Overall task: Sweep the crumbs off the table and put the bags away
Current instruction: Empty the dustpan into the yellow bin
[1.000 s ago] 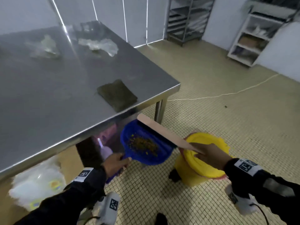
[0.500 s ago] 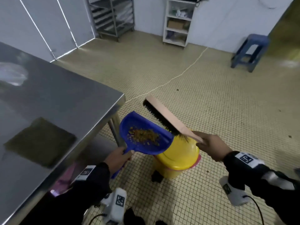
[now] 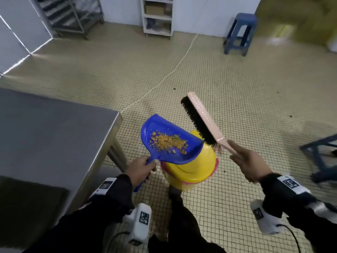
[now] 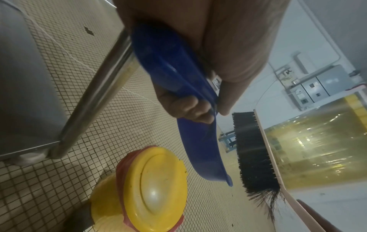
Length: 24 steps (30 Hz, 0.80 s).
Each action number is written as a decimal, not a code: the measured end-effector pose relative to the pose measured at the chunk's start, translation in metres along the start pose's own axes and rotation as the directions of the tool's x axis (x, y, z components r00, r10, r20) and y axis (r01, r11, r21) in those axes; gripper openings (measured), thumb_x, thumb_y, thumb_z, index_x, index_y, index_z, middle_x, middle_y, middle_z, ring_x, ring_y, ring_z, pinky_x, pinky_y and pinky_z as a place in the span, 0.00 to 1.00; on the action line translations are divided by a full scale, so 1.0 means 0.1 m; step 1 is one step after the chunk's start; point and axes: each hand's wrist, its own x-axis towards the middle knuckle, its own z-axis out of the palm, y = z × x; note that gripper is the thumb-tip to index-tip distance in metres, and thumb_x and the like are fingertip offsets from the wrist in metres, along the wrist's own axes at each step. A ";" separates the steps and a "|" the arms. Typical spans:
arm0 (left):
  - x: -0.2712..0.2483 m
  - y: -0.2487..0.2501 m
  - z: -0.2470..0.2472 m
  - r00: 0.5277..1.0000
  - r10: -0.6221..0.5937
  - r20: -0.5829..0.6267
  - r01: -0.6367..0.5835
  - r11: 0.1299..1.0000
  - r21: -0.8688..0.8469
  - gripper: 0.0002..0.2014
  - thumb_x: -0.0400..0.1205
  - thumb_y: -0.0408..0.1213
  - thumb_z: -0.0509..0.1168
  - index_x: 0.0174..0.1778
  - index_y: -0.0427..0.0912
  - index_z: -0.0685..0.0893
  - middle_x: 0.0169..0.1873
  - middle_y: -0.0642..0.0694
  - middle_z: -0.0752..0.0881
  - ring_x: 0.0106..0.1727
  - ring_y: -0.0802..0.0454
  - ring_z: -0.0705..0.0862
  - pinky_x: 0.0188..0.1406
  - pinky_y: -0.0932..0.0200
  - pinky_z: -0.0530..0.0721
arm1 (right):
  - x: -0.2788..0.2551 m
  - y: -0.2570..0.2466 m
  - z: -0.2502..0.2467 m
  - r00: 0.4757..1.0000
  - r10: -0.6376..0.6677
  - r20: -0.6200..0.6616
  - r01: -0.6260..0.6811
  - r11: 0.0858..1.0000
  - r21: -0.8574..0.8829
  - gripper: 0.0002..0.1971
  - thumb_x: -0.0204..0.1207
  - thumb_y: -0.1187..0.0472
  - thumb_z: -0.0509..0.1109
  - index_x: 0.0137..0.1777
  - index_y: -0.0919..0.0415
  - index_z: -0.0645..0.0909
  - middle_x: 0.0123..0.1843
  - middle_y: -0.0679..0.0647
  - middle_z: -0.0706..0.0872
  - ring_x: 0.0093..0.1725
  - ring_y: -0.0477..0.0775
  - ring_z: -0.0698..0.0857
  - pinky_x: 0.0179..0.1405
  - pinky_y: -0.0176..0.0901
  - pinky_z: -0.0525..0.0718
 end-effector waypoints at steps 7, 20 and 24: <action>0.21 0.18 -0.05 0.999 0.034 0.004 -0.034 0.999 -0.035 0.11 0.83 0.38 0.62 0.35 0.41 0.76 0.23 0.50 0.76 0.15 0.61 0.72 0.18 0.63 0.73 | 0.14 0.05 -0.15 0.999 0.027 -0.030 -0.025 0.998 0.062 0.26 0.82 0.61 0.62 0.77 0.39 0.65 0.35 0.58 0.82 0.07 0.41 0.68 0.08 0.33 0.71; 0.47 0.41 -0.26 0.994 0.106 -0.005 -0.106 0.994 0.002 0.08 0.83 0.38 0.61 0.39 0.42 0.77 0.30 0.49 0.80 0.17 0.62 0.73 0.17 0.67 0.73 | 0.28 -0.36 -0.30 0.992 -0.087 -0.093 0.098 0.989 0.115 0.27 0.81 0.64 0.64 0.77 0.43 0.66 0.31 0.39 0.75 0.15 0.32 0.77 0.11 0.22 0.70; 0.44 0.37 -0.30 0.996 0.094 -0.014 -0.093 0.994 0.050 0.09 0.83 0.38 0.61 0.38 0.41 0.77 0.28 0.49 0.79 0.15 0.63 0.72 0.16 0.69 0.72 | 0.32 -0.46 -0.15 0.986 -0.144 -0.078 0.150 0.986 0.073 0.29 0.79 0.65 0.66 0.78 0.48 0.65 0.40 0.43 0.81 0.24 0.19 0.77 0.24 0.14 0.72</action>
